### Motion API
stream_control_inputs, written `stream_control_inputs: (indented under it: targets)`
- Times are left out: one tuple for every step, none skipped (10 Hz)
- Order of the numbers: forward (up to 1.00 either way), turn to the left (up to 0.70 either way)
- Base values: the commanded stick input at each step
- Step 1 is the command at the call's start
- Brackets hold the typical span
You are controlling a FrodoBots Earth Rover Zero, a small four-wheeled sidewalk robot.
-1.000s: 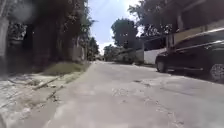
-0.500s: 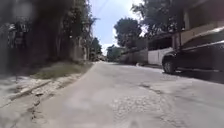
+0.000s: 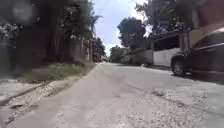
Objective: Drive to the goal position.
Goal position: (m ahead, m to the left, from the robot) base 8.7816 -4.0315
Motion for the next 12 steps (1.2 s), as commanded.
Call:
stream_control_inputs:
  targets:
    - [1.00,0.00]
    - [1.00,0.00]
    - [1.00,0.00]
    - [1.00,0.00]
    - [1.00,0.00]
    - [1.00,0.00]
    - [1.00,0.00]
    - [1.00,0.00]
    - [1.00,0.00]
    - [1.00,0.00]
    - [1.00,0.00]
    - [1.00,0.00]
